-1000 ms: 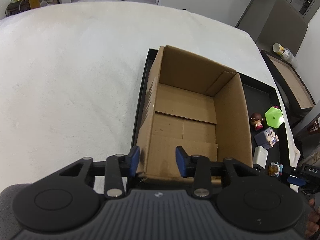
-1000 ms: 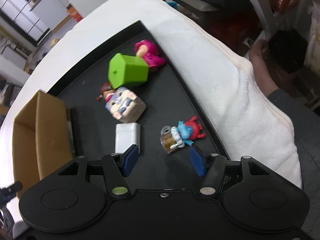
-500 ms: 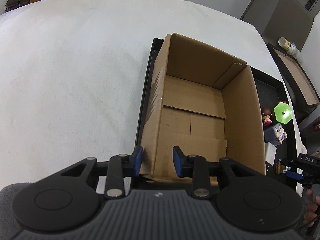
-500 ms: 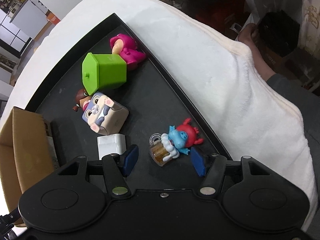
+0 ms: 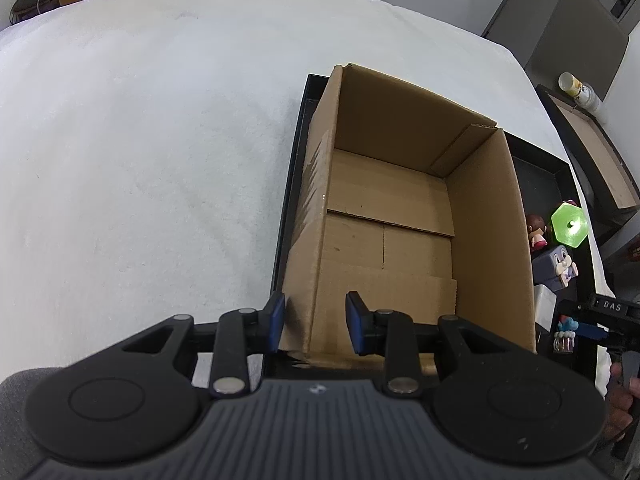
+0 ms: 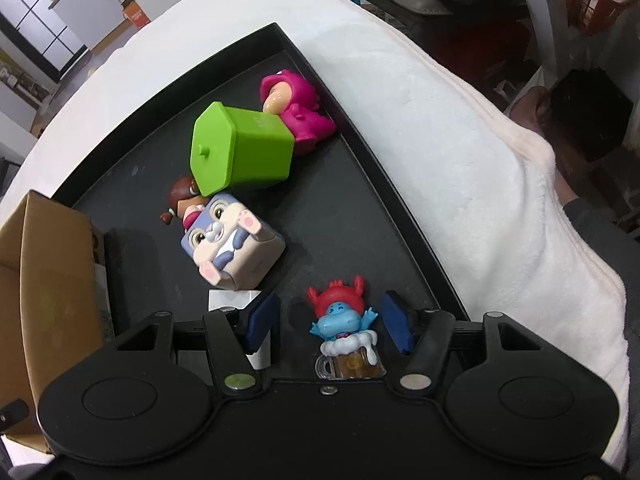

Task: Organize rigid objects
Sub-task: 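Close the right gripper on the blue-and-red mug figure and lift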

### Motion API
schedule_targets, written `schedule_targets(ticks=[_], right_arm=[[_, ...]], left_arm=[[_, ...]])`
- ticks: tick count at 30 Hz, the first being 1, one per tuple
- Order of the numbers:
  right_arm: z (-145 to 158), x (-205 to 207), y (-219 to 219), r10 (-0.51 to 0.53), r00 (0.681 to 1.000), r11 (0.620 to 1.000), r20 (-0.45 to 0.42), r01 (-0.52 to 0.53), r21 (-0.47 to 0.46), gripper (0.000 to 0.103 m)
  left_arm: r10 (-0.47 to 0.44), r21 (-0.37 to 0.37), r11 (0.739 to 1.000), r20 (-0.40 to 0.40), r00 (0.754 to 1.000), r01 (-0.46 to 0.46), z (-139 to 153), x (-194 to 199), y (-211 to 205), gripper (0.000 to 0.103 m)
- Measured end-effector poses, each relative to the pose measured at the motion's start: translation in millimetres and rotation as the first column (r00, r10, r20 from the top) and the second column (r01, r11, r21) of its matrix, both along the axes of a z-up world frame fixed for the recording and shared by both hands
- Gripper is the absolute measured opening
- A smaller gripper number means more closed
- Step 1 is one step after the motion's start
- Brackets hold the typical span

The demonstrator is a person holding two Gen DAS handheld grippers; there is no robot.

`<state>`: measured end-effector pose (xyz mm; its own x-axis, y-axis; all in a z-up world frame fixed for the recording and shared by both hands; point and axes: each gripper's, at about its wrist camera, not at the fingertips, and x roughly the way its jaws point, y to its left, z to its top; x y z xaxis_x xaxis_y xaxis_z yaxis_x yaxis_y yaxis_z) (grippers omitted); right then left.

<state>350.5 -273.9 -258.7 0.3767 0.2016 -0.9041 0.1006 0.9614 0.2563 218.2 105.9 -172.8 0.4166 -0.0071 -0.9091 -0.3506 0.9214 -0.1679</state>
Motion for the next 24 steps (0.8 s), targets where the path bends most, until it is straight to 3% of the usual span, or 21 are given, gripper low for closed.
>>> schedule_targets(ticks=[6,12,17,20,22,24], right_arm=[[-4,-6,1,0.034,0.999,0.997,-0.002,-0.034,-0.063,0.059],[-8,-12,17,0.162,0.987,0.973,0.000,-0.160,-0.166,0.060],[-10,-12,23,0.184,0.983,0.968,0.003,-0.181,-0.173,0.060],[-10,-9,24,0.191,0.982,0.964,0.005,-0.186,-0.190,0.055],[-9,-11,27,0.196,0.981,0.956,-0.002,-0.191,-0.224,0.042],[-8,-11,27,0.197,0.980,0.954,-0.005,-0.193,-0.230,0.039]], left_arm=[[-0.001,0.008,1.000,0.002,1.000,0.001,0,0,-1,0.031],[0.018,-0.001,1.000,-0.001,1.000,-0.018,-1,-1,3,0.026],[0.038,-0.013,0.999,0.004,0.999,-0.038,0,-3,6,0.024],[0.044,-0.021,0.999,0.006,0.999,-0.044,0,-4,7,0.022],[0.053,-0.023,0.998,0.008,0.999,-0.053,0,-5,8,0.020],[0.062,-0.028,0.998,0.013,0.998,-0.062,0,-6,9,0.017]])
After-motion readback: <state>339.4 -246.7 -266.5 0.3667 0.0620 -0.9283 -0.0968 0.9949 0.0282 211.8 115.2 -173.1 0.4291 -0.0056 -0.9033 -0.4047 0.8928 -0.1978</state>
